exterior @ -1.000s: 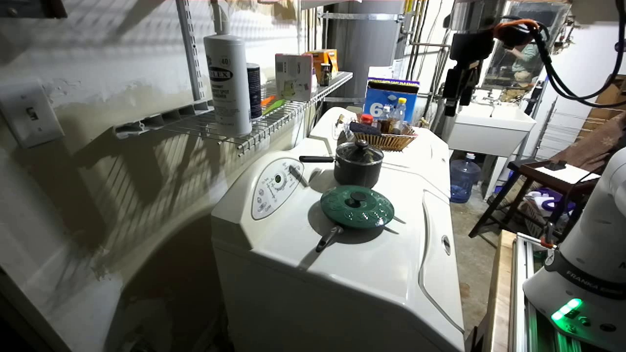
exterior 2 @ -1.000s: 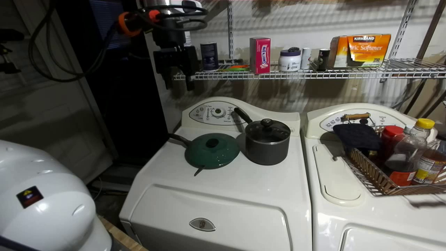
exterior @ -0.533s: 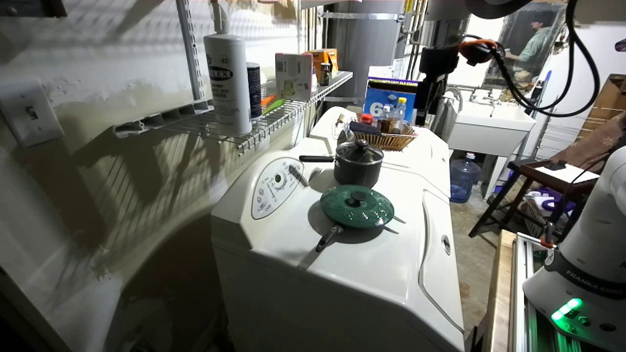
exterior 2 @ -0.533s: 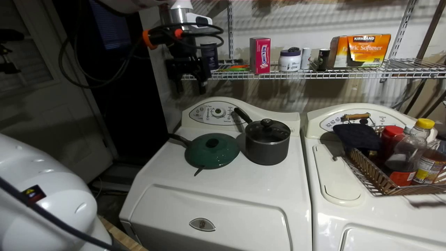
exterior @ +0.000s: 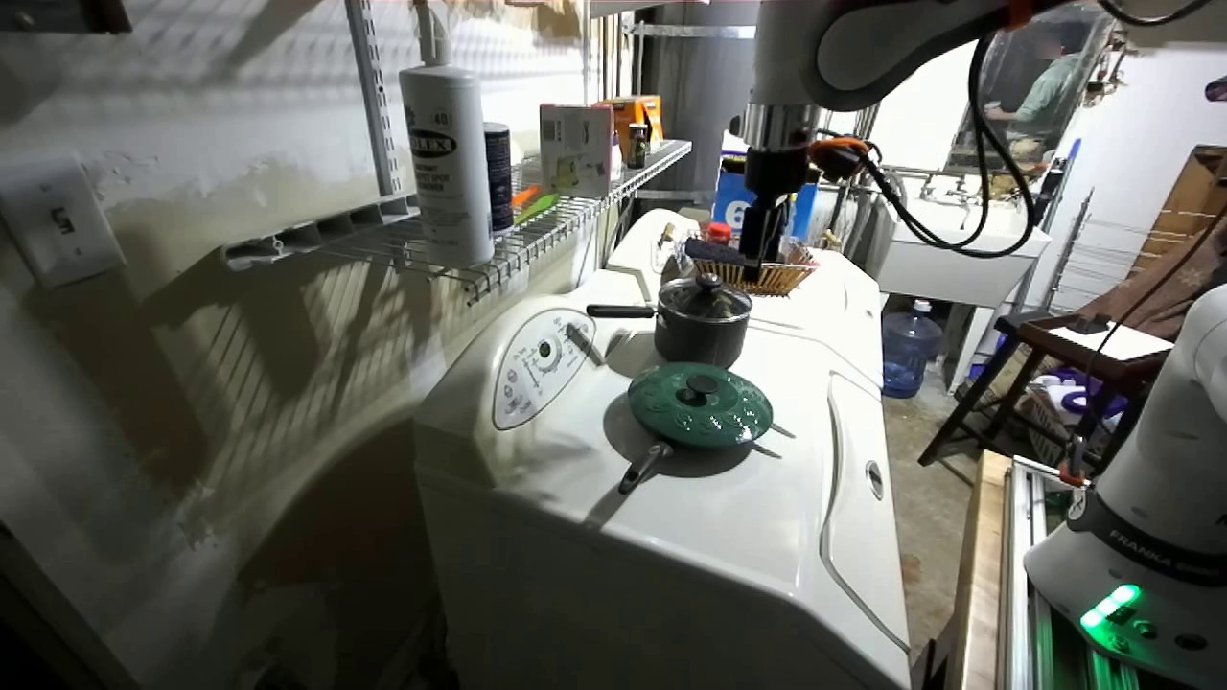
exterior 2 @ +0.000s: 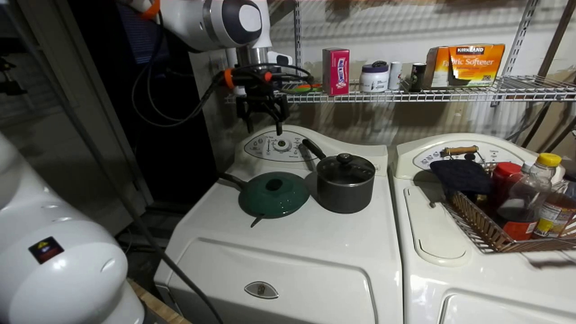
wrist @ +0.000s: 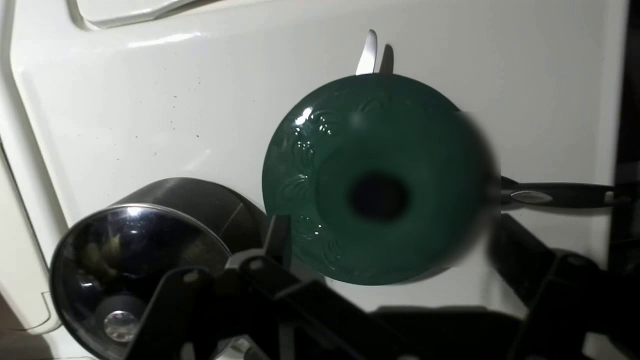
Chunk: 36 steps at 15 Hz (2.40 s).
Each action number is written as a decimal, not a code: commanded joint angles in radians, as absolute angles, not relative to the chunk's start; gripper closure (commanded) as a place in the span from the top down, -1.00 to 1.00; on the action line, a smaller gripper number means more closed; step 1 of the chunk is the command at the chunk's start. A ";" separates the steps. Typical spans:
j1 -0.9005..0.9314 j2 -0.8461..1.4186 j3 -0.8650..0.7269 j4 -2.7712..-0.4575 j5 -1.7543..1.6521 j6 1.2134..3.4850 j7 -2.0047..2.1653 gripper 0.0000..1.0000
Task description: Move the green lid to the right
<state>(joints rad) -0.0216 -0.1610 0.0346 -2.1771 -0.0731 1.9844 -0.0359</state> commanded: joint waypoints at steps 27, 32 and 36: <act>-0.008 0.298 0.039 -1.967 0.065 2.085 -0.231 1.00; 0.004 0.359 0.028 -1.929 0.038 2.090 -0.142 1.00; 0.004 0.394 0.024 -1.905 0.039 2.090 -0.097 1.00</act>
<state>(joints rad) 0.0021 0.3538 0.0276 -1.9482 0.0368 2.0914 -0.1414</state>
